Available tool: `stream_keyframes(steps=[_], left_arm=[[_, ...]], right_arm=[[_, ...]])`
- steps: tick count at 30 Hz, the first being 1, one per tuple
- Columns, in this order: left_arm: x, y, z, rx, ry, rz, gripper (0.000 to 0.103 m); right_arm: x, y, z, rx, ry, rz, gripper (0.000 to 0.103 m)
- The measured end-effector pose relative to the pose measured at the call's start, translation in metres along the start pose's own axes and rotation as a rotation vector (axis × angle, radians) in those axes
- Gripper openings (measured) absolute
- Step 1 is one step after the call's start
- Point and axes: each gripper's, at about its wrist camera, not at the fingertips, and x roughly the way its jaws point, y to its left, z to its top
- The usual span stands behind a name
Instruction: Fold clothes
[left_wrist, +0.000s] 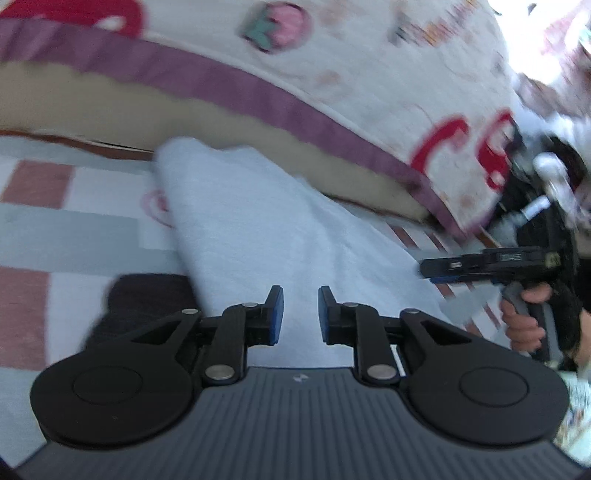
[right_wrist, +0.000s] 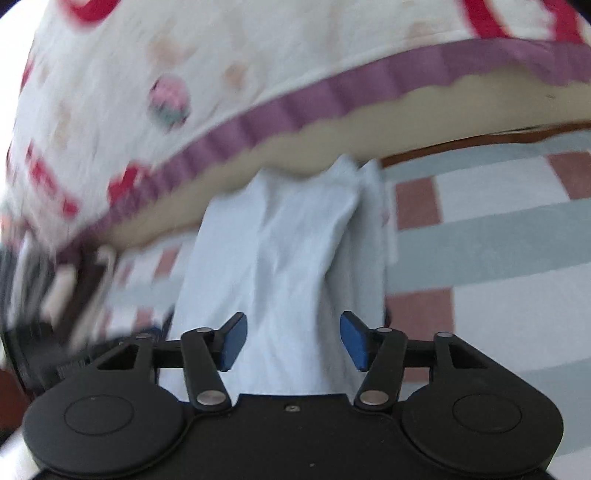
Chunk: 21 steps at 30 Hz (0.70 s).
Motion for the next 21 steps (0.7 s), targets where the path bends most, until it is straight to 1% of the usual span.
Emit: stream_keyframes(steps=[1, 3, 4, 8, 10, 11, 12, 14, 15, 16, 17, 19, 20, 21], left_arm=[[0.002, -0.007, -0.002, 0.041, 0.039, 0.017, 0.018], [0.007, -0.021, -0.007, 0.121, 0.118, 0.07, 0.018], [0.006, -0.023, -0.012, 0.133, 0.148, 0.084, 0.018], [-0.005, -0.019, -0.036, 0.117, 0.24, 0.107, 0.017], [-0.012, -0.013, -0.036, 0.072, 0.265, 0.1, 0.016], [-0.014, -0.011, -0.035, 0.055, 0.271, 0.102, 0.017], [-0.016, -0.009, -0.035, 0.044, 0.273, 0.106, 0.016], [-0.02, -0.008, -0.033, 0.029, 0.253, 0.107, 0.017], [-0.021, -0.009, -0.033, 0.022, 0.242, 0.105, 0.017], [-0.021, -0.011, -0.032, 0.023, 0.234, 0.102, 0.019], [-0.02, -0.014, -0.032, 0.027, 0.227, 0.098, 0.02], [-0.018, -0.02, -0.031, 0.037, 0.213, 0.089, 0.021], [-0.017, -0.023, -0.03, 0.042, 0.206, 0.085, 0.021], [-0.016, -0.026, -0.029, 0.047, 0.199, 0.081, 0.021]], right_arm=[[-0.003, 0.001, 0.001, 0.028, -0.018, 0.008, 0.004], [-0.016, -0.003, 0.008, 0.079, -0.048, 0.014, 0.004], [-0.024, -0.004, 0.009, 0.089, -0.055, 0.007, 0.004], [-0.008, -0.022, 0.008, 0.054, 0.055, -0.229, 0.002], [-0.011, -0.026, 0.003, 0.076, 0.034, -0.321, 0.002], [-0.018, -0.026, -0.001, 0.094, 0.002, -0.314, 0.002], [-0.025, -0.026, -0.005, 0.115, -0.033, -0.3, 0.008], [-0.038, -0.027, -0.015, 0.159, -0.075, -0.202, 0.01], [-0.042, -0.025, -0.02, 0.163, -0.08, -0.162, 0.02], [-0.044, -0.022, -0.026, 0.155, -0.08, -0.143, 0.041], [-0.046, -0.019, -0.032, 0.146, -0.079, -0.126, 0.047], [-0.049, -0.01, -0.042, 0.111, -0.12, -0.141, 0.049], [-0.048, -0.009, -0.046, 0.113, -0.126, -0.135, 0.049], [-0.044, -0.01, -0.047, 0.127, -0.114, -0.136, 0.049]])
